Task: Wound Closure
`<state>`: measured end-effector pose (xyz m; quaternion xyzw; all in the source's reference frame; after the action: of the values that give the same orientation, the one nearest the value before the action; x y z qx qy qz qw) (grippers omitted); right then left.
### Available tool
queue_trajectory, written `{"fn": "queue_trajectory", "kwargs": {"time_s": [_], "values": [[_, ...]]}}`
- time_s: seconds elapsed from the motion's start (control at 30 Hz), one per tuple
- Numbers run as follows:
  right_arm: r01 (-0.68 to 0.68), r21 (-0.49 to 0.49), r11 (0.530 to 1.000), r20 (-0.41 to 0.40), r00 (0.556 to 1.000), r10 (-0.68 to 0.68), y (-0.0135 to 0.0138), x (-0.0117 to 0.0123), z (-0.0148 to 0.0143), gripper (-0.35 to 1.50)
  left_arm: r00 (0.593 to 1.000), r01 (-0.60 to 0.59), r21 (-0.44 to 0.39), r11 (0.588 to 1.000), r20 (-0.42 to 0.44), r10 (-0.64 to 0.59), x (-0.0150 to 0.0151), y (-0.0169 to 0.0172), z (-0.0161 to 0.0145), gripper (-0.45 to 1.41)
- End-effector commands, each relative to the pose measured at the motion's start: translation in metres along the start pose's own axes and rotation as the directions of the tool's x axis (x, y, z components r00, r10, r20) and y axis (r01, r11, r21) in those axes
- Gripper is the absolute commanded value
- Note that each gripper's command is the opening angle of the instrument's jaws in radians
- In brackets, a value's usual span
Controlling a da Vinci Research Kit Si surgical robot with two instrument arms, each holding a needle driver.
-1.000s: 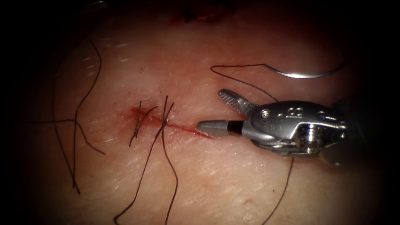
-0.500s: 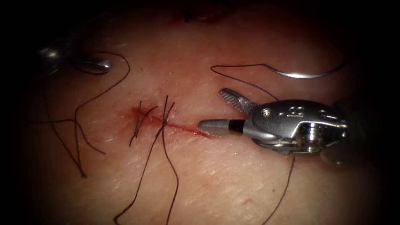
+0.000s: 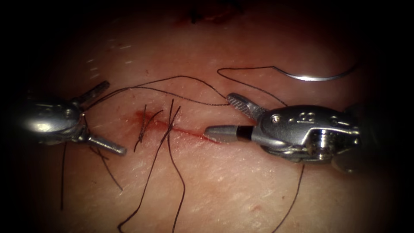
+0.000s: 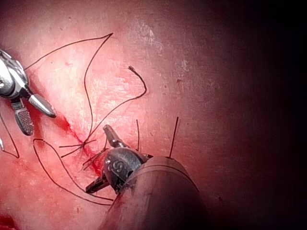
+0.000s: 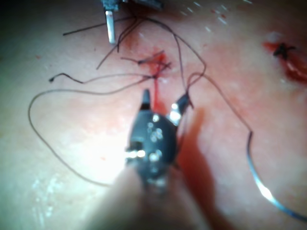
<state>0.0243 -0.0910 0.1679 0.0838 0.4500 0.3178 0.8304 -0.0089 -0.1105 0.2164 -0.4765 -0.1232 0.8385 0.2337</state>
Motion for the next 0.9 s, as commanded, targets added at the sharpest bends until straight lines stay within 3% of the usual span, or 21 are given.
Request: {"fn": "queue_trajectory", "kwargs": {"time_s": [0.03, 0.1, 0.17, 0.43, 0.47, 0.6, 0.77, 0.8, 0.9], "values": [[-0.004, 0.005, 1.000, 0.000, 1.000, 0.004, -0.0014, -0.0005, 0.0005, 1.48, 0.999, 0.005, -0.032, 0.999, -0.044, -0.006, 0.0000, 0.0023, 0.0010, 1.21], [-0.003, 0.006, 1.000, 0.000, 1.000, 0.003, -0.0016, -0.0006, 0.0003, 1.48, 0.988, 0.022, -0.103, 0.994, -0.149, -0.037, 0.0005, 0.0048, 0.0014, 1.16], [-0.003, 0.007, 1.000, 0.000, 1.000, 0.003, -0.0016, -0.0006, 0.0003, 1.48, 0.985, 0.045, -0.118, 0.992, -0.162, -0.064, 0.0007, 0.0056, 0.0014, 1.13], [-0.003, 0.006, 1.000, 0.000, 1.000, 0.003, -0.0019, -0.0007, 0.0002, 1.48, 0.949, 0.261, -0.253, 0.932, -0.110, -0.295, 0.0016, 0.0141, 0.0003, 0.93], [-0.003, 0.006, 1.000, 0.000, 1.000, 0.003, -0.0019, -0.0006, 0.0002, 1.48, 0.970, 0.192, -0.296, 0.936, -0.089, -0.227, 0.0018, 0.0154, 0.0001, 0.89], [-0.003, 0.006, 1.000, 0.000, 1.000, 0.003, -0.0019, -0.0006, 0.0003, 1.48, 0.984, 0.116, -0.347, 0.931, -0.085, -0.155, 0.0020, 0.0164, -0.0002, 0.83], [-0.003, 0.006, 1.000, 0.000, 1.000, 0.003, -0.0021, -0.0006, 0.0002, 1.48, 0.998, -0.039, -0.287, 0.957, -0.064, 0.022, 0.0017, 0.0152, 0.0001, 0.99], [-0.003, 0.006, 1.000, 0.000, 1.000, 0.003, -0.0021, -0.0006, 0.0002, 1.48, 0.993, -0.113, -0.260, 0.959, -0.046, 0.105, 0.0015, 0.0143, 0.0003, 1.04], [-0.003, 0.006, 1.000, 0.000, 1.000, 0.003, -0.0021, -0.0006, 0.0002, 1.48, 0.985, -0.167, -0.228, 0.959, -0.005, 0.170, 0.0008, 0.0132, 0.0007, 1.06]]}}
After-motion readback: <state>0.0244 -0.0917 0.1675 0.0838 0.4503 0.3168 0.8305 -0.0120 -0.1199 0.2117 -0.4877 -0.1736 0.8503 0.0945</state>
